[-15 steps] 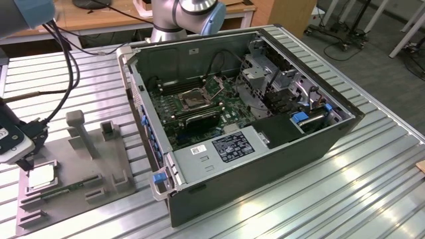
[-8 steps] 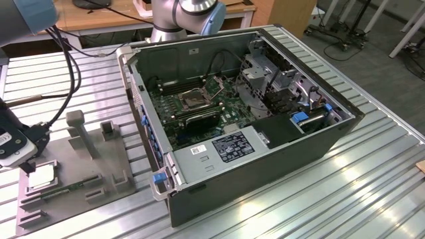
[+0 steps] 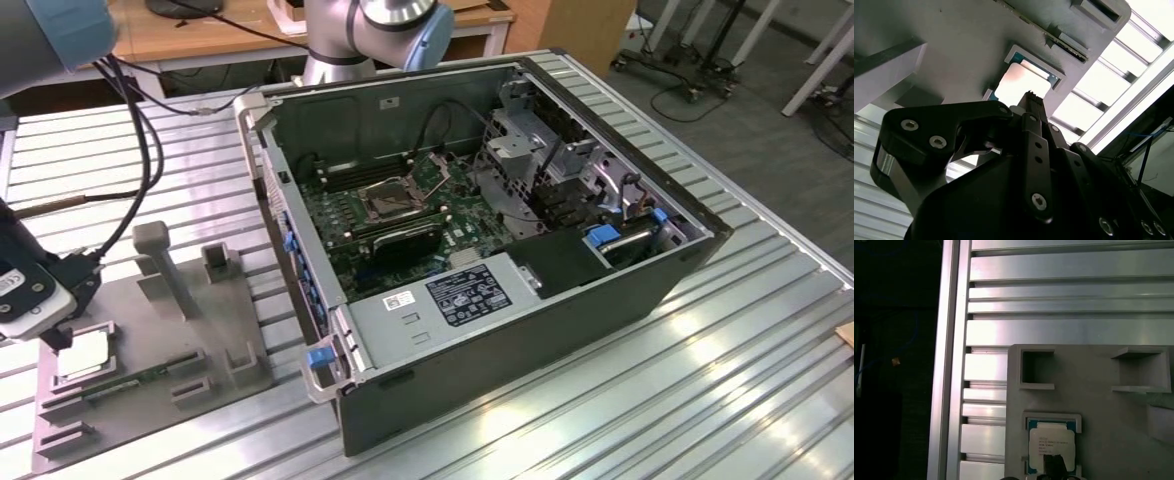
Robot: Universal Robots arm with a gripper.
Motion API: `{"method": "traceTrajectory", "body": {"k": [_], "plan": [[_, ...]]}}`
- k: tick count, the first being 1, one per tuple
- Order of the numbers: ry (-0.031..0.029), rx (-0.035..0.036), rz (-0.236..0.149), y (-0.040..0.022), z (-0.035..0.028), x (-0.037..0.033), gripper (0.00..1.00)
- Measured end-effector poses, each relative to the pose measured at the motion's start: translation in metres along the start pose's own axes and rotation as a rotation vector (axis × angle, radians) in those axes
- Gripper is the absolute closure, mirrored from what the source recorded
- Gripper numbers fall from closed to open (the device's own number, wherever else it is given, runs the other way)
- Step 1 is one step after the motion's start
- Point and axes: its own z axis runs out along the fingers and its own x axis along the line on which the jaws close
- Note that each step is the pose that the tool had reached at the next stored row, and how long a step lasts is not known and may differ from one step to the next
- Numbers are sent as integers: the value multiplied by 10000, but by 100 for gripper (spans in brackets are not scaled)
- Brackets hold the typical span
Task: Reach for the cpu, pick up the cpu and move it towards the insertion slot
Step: 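Reach for the cpu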
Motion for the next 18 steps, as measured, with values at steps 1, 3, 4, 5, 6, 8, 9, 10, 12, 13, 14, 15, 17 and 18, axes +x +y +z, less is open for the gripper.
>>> {"method": "traceTrajectory", "body": {"k": [1, 3, 4, 5, 6, 8, 9, 10, 12, 13, 14, 15, 17, 18], "plan": [[-2, -1, 0, -4, 10, 0, 90], [-1, -1, 1, -8, 34, 1, 90], [-1, -1, 1, -10, 45, 1, 90], [-1, 0, 1, -10, 49, 1, 90], [0, 0, 0, -11, 48, 1, 90], [1, 1, 0, -11, 48, 1, 90], [1, 1, 0, -11, 48, 1, 90], [1, 1, 0, -10, 49, 1, 90], [0, 1, 0, -10, 49, 1, 90], [0, 1, 1, -10, 49, 1, 90], [0, 0, 0, -10, 49, 1, 90], [0, 1, 0, -11, 49, 1, 90], [1, 0, 0, -10, 49, 1, 90], [0, 1, 0, -10, 50, 1, 90]]}}
